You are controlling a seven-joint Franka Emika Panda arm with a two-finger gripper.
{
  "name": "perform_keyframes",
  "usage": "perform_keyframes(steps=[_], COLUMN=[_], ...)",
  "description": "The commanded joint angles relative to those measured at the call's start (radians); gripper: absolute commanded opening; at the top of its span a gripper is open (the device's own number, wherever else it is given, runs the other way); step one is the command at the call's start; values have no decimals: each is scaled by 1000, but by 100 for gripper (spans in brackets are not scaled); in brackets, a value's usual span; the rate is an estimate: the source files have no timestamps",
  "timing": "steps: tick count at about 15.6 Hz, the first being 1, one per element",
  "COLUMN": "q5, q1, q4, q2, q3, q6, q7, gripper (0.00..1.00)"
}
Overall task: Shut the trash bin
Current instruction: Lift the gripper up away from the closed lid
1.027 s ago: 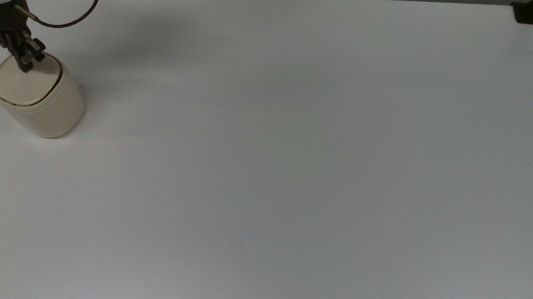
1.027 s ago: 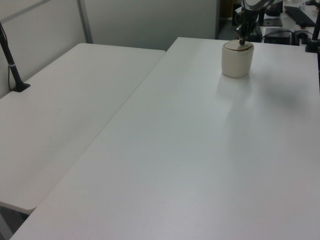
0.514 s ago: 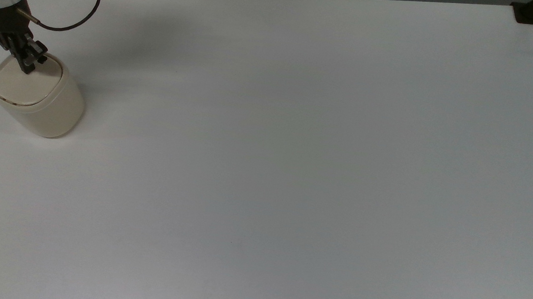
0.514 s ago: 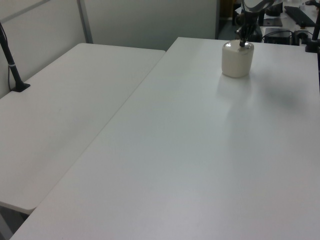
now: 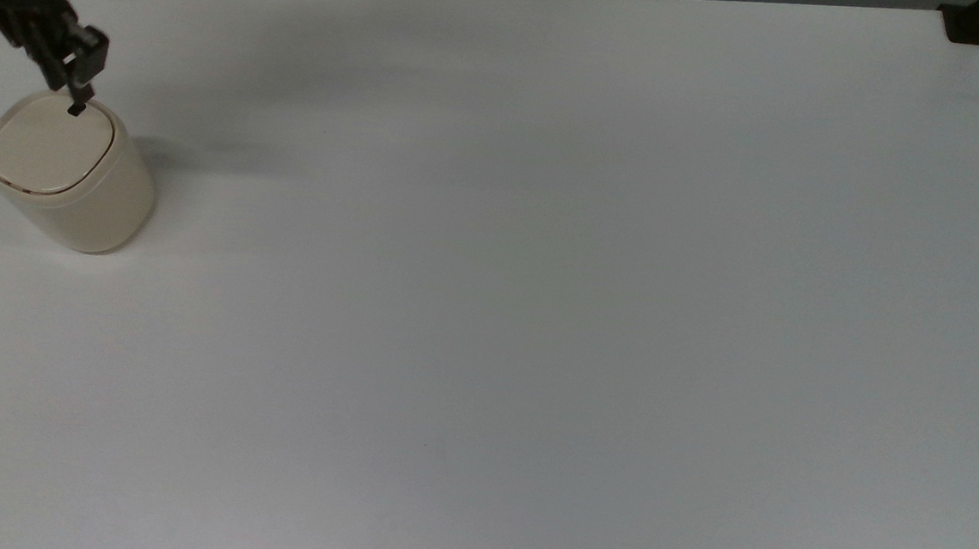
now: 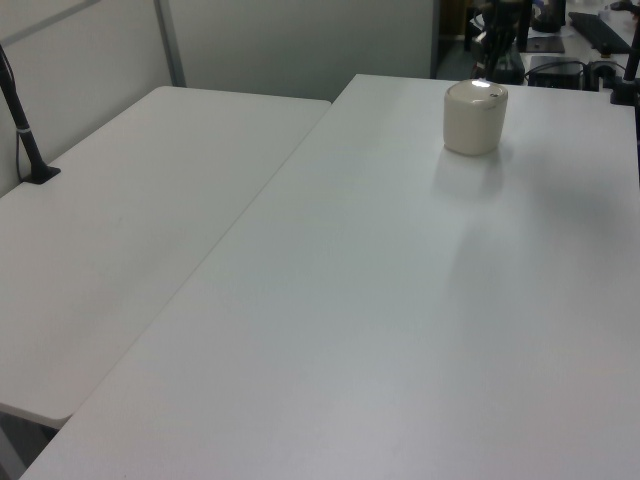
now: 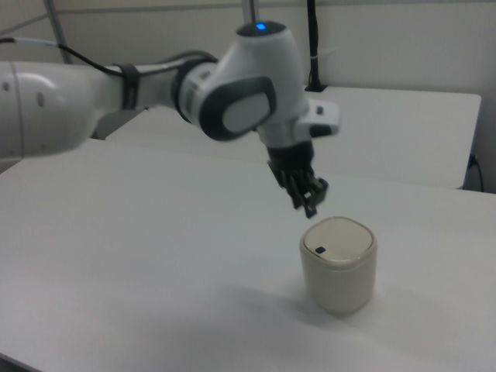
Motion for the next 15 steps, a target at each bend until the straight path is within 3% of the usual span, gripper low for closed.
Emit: perform_keyframes(steps=[1, 4, 9, 15], q5=[-21, -108, -112, -118], q1=[112, 126, 126, 134], q4=[-31, -31, -37, -31], q2=[-125, -177, -234, -249], q3=[38, 181, 334, 358], q6=[-184, -351, -462, -486], q7=[40, 41, 41, 44], gripper=[99, 100, 100, 100])
